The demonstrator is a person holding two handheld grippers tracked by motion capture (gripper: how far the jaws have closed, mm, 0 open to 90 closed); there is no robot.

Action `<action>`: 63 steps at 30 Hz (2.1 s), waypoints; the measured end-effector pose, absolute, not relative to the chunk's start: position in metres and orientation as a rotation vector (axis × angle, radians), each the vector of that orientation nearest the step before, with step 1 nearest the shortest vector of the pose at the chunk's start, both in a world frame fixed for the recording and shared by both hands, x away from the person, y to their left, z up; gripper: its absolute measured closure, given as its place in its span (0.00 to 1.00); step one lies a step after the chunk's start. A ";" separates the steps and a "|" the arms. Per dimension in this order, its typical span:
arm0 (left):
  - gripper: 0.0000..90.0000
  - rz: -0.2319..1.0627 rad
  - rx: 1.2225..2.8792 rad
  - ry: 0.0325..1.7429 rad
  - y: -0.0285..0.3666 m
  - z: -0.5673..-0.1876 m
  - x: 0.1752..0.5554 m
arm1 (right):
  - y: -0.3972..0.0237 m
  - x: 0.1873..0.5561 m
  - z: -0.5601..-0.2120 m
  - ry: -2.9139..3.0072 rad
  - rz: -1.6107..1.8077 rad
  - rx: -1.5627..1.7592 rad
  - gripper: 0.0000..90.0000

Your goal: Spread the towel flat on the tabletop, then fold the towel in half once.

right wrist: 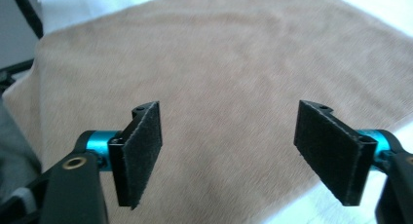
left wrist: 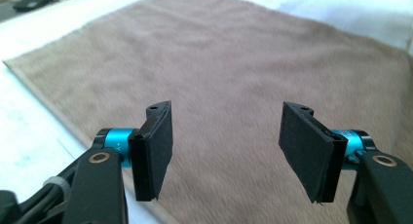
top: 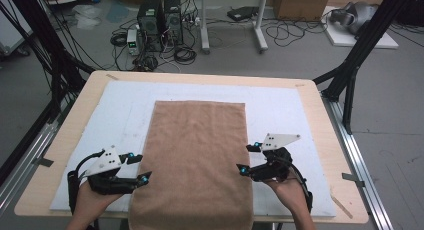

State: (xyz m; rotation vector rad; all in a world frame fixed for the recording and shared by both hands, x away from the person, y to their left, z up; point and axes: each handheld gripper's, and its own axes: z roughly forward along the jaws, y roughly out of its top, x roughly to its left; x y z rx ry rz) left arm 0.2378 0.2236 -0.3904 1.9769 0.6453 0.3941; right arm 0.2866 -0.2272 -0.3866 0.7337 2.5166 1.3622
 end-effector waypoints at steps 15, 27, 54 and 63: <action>0.40 0.367 1.964 0.642 0.219 -0.389 0.243 | -0.220 0.294 -0.379 2.525 1.332 0.698 0.24; 0.40 0.356 1.974 0.636 0.218 -0.390 0.250 | -0.221 0.292 -0.376 2.532 1.306 0.693 0.24; 0.47 0.474 1.934 0.830 0.215 -0.383 0.368 | -0.220 0.389 -0.366 2.421 1.289 0.827 0.26; 0.51 0.467 1.993 0.920 0.216 -0.414 0.396 | -0.222 0.418 -0.408 2.460 1.168 0.932 0.34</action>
